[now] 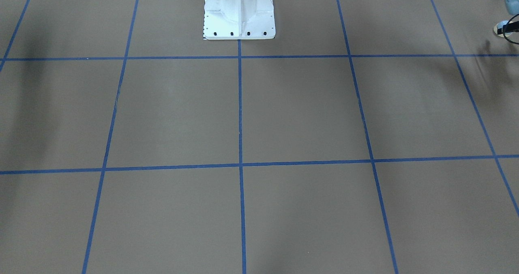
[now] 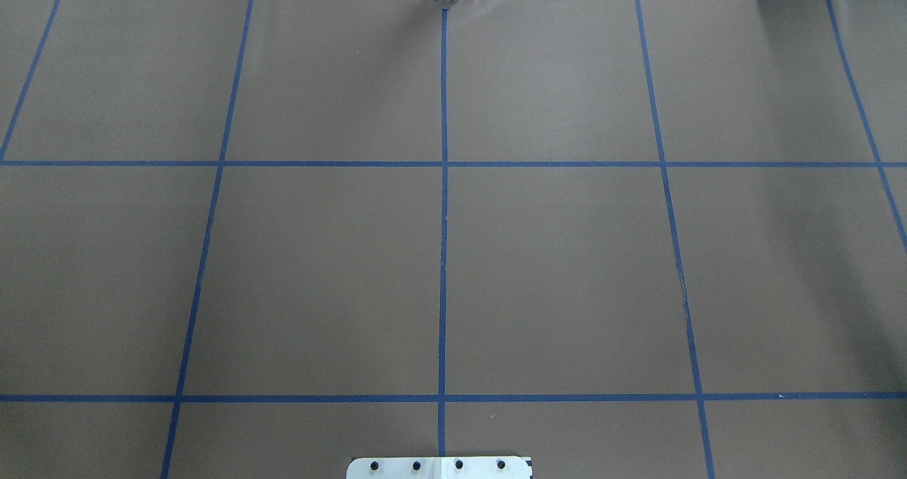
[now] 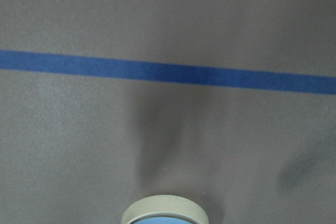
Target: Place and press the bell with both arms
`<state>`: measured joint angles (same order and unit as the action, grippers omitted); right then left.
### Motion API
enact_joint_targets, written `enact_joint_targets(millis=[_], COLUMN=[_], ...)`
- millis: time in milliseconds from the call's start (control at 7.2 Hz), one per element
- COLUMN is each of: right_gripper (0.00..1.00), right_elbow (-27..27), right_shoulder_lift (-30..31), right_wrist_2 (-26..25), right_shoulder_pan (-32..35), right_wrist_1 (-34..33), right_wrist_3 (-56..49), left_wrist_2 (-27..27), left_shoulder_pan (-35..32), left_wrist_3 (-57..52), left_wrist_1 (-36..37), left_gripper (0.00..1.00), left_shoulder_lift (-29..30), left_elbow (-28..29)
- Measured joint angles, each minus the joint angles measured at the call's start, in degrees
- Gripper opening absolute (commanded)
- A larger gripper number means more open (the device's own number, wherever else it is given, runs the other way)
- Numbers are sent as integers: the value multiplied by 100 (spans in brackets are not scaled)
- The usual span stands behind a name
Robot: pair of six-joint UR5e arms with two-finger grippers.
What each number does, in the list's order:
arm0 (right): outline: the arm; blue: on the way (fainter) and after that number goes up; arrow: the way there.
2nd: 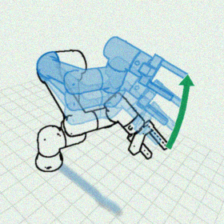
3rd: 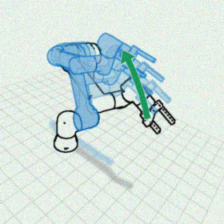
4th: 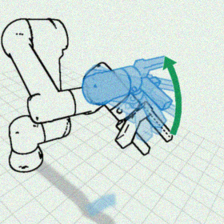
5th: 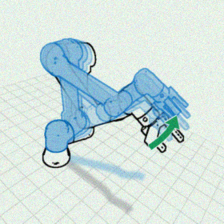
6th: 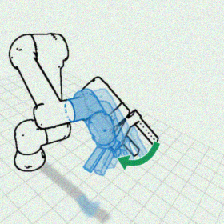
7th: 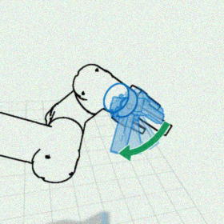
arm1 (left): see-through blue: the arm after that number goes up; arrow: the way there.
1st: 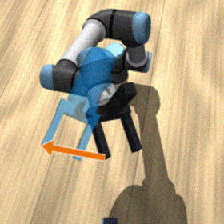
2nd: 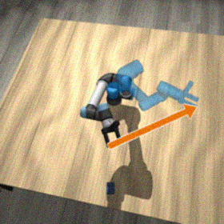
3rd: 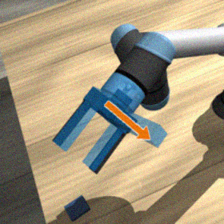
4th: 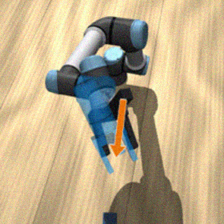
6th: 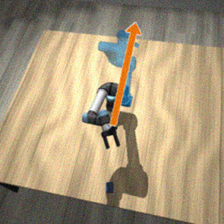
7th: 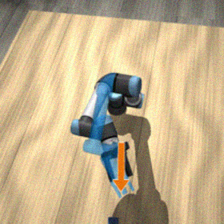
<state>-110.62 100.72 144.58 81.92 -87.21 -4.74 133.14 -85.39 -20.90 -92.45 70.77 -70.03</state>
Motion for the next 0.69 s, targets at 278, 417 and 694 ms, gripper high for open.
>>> enact_joint_targets(millis=[278, 417, 694], right_gripper=[100, 100, 100], right_elbow=[-3, -3, -6], right_shoulder_lift=[5, 6, 5], right_wrist_2=[0, 0, 1], right_shoulder_pan=[-12, -15, -29], right_wrist_1=[-5, -4, 4], right_wrist_3=[0, 0, 5], left_wrist_2=[-38, -50, -66], left_shoulder_pan=[36, 38, 42], left_wrist_3=[-159, -164, -162], left_wrist_1=[107, 103, 79], left_gripper=[99, 99, 99], left_shoulder_lift=[13, 34, 85], left_elbow=[113, 182, 241])
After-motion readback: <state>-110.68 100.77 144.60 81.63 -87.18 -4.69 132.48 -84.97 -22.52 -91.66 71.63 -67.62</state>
